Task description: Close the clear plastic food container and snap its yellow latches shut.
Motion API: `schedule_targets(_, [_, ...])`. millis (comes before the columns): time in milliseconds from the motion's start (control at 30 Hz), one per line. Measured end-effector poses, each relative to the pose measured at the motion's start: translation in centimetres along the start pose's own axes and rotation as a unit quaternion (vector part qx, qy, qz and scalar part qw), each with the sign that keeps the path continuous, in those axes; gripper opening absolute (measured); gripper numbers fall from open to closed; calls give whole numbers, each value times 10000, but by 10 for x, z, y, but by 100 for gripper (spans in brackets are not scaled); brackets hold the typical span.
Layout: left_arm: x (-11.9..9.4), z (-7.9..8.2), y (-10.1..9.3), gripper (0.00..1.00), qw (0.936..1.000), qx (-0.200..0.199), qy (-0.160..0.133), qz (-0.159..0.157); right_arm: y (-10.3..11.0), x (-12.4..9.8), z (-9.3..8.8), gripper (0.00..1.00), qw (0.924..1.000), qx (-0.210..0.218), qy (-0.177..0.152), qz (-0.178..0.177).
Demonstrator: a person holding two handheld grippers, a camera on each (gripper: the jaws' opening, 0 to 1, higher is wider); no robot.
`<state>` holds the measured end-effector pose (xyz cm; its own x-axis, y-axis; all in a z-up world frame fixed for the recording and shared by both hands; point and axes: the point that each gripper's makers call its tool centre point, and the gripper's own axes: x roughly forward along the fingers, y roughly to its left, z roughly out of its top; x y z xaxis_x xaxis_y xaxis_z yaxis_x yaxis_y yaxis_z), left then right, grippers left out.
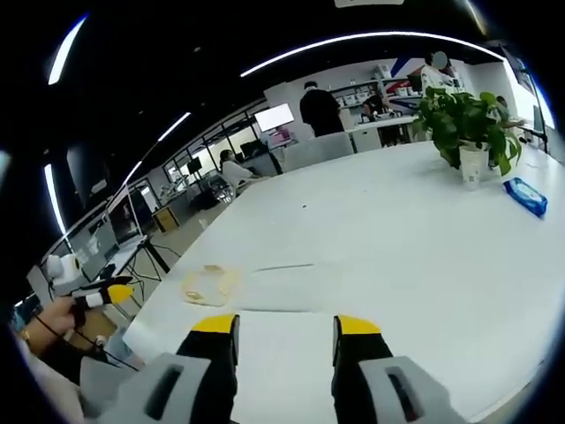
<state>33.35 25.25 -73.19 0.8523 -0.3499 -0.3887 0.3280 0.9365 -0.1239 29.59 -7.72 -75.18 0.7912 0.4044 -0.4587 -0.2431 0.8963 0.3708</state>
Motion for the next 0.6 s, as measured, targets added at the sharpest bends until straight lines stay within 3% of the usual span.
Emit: schedule_targets(600, [13, -9, 5, 69, 9998, 116, 183, -29, 3, 13, -3, 40, 9998, -42, 184, -12])
